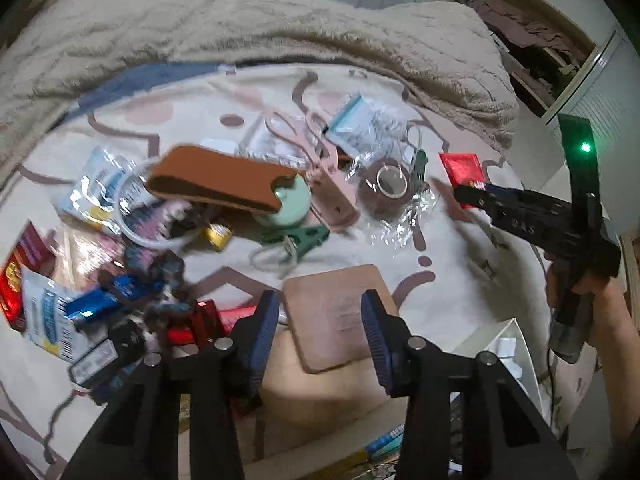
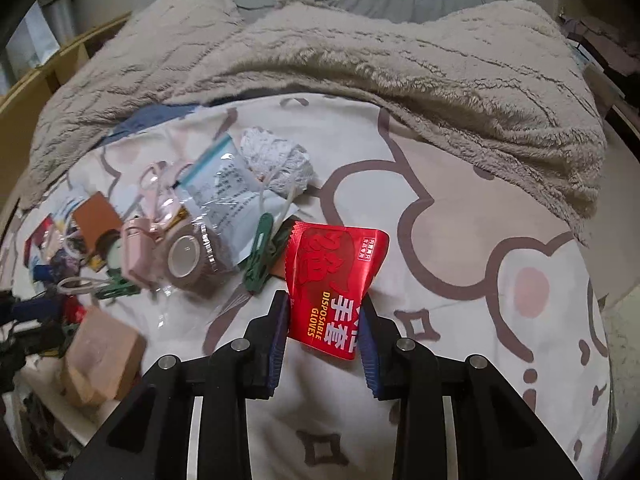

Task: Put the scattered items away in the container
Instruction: 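Close the right gripper on the red gloves packet while the left gripper closes on the wooden coaster, then lift the red packet with the right tool while the left tool lifts the coaster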

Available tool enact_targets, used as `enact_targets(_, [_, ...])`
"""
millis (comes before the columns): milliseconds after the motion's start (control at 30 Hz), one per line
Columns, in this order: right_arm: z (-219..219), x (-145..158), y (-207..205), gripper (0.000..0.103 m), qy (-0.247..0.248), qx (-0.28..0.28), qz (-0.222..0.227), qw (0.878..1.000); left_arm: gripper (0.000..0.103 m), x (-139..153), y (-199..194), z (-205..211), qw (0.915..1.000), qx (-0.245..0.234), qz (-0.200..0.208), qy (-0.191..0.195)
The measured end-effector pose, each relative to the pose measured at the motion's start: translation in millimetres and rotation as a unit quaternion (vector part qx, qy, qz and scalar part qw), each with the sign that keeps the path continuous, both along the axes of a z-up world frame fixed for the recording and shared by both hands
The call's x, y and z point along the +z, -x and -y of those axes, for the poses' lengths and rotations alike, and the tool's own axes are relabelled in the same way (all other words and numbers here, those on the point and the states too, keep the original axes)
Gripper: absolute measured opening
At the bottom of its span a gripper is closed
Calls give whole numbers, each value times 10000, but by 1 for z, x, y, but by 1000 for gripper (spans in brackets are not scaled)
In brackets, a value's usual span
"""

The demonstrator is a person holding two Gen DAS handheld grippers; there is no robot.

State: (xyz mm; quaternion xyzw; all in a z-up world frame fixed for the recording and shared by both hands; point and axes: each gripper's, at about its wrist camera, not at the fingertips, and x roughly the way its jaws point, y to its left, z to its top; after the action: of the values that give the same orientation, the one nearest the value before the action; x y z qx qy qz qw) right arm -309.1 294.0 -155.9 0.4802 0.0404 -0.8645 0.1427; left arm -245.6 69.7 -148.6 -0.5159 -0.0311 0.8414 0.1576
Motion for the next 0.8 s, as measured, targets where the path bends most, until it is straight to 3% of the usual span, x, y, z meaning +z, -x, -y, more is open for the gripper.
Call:
enact_targets(167, [-5, 7, -16, 33, 127, 92, -54, 9999, 43, 2, -2, 3, 9998, 36, 68, -159])
enact_targets(200, [-5, 9, -19, 33, 170, 109, -50, 9998, 47, 0, -1, 3, 9997, 42, 135, -205])
enact_targets(233, [-5, 11, -21, 33, 203, 128, -52, 9997, 63, -2, 0, 1, 9995, 53, 198, -252])
enact_targets(300, [-6, 16, -28, 33, 272, 184, -82, 9994, 83, -7, 1, -1, 9988, 127, 316, -356])
enact_targets(567, [-10, 34, -56, 33, 592, 461, -164, 9971, 85, -29, 5, -28, 9975, 56, 684, 144])
enact_targets(700, [-15, 39, -69, 33, 707, 579, -207, 9956, 90, -38, 7, -35, 9955, 190, 926, 62])
enact_targets(800, [-21, 44, -79, 33, 850, 618, -229, 9942, 91, -40, 8, -44, 9951, 204, 899, 353])
